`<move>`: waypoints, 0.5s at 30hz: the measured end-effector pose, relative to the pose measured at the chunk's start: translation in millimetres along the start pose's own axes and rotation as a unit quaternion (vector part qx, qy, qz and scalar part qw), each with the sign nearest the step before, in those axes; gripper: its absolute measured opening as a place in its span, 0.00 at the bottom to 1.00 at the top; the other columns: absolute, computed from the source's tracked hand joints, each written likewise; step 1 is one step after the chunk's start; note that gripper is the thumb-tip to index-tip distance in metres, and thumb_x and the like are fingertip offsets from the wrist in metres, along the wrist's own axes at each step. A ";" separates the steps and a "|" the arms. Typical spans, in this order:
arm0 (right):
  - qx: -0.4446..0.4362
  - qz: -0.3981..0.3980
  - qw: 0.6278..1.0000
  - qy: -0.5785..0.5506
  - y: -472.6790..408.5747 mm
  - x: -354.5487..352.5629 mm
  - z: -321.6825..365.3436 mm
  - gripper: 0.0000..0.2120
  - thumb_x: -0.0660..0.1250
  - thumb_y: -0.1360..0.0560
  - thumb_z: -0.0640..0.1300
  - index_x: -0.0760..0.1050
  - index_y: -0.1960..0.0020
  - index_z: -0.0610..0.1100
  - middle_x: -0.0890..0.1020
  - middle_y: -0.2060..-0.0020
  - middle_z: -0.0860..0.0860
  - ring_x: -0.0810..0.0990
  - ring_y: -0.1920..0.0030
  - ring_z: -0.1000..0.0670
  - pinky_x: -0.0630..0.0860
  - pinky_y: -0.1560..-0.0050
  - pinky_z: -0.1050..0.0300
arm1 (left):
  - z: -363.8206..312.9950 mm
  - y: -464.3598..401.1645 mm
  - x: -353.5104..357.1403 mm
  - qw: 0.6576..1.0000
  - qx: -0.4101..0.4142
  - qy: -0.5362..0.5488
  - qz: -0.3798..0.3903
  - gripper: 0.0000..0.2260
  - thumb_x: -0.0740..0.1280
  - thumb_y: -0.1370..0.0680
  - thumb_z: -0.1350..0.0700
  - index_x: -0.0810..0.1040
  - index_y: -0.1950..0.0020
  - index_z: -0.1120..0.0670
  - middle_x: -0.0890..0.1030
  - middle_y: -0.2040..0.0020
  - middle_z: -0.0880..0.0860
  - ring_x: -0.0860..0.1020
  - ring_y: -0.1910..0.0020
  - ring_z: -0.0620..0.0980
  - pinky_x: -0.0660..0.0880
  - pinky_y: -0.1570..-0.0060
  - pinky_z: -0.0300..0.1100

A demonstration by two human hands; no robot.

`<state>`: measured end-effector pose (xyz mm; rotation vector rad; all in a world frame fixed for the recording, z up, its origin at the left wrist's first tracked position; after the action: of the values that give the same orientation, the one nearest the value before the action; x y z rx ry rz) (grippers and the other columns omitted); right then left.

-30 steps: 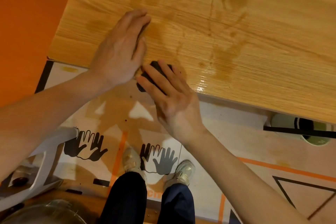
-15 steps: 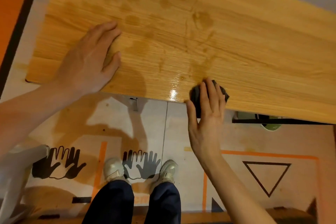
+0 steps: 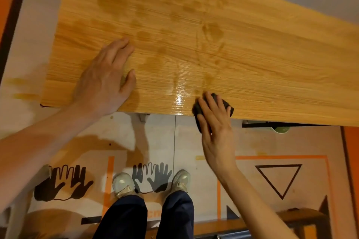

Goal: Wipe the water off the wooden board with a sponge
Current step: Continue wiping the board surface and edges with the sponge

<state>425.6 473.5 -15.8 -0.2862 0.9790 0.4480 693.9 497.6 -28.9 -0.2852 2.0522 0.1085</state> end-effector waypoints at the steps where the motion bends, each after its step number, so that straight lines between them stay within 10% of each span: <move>1: -0.010 0.016 1.000 -0.003 -8.7 -1.9 -2.2 0.20 0.56 0.17 0.45 0.67 0.26 0.47 0.64 0.25 0.53 0.53 0.22 0.50 0.46 0.22 0.49 | 0.0 -0.5 0.1 1.000 0.001 -0.001 0.002 0.27 0.54 0.17 0.48 0.63 0.21 0.59 0.62 0.20 0.58 0.61 0.21 0.59 0.61 0.23 0.56; 7: 0.115 -0.061 0.991 0.041 -110.6 -5.6 -21.1 0.19 0.55 0.17 0.48 0.68 0.27 0.49 0.64 0.24 0.52 0.53 0.22 0.45 0.42 0.26 0.32 | -1.2 -0.7 0.6 1.000 0.003 -0.001 0.002 0.24 0.58 0.15 0.52 0.63 0.21 0.59 0.62 0.20 0.57 0.61 0.21 0.58 0.62 0.23 0.57; 15: -0.008 0.015 1.000 0.022 -40.5 20.5 27.3 0.19 0.56 0.17 0.47 0.68 0.27 0.49 0.64 0.25 0.53 0.52 0.22 0.48 0.41 0.24 0.56 | -2.6 -3.0 -1.0 1.000 -0.005 0.000 0.010 0.24 0.57 0.16 0.52 0.63 0.21 0.61 0.62 0.20 0.58 0.60 0.21 0.58 0.60 0.22 0.56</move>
<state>475.1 454.7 -17.3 -0.2984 1.0240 0.4785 692.9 494.3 -26.7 -0.2711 2.0546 0.1317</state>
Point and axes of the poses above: each hand's wrist, its own y-axis away from the middle knuckle, its own x-axis out of the palm, z = x × y, the point moved 5 cm from there along -y, towards the middle knuckle
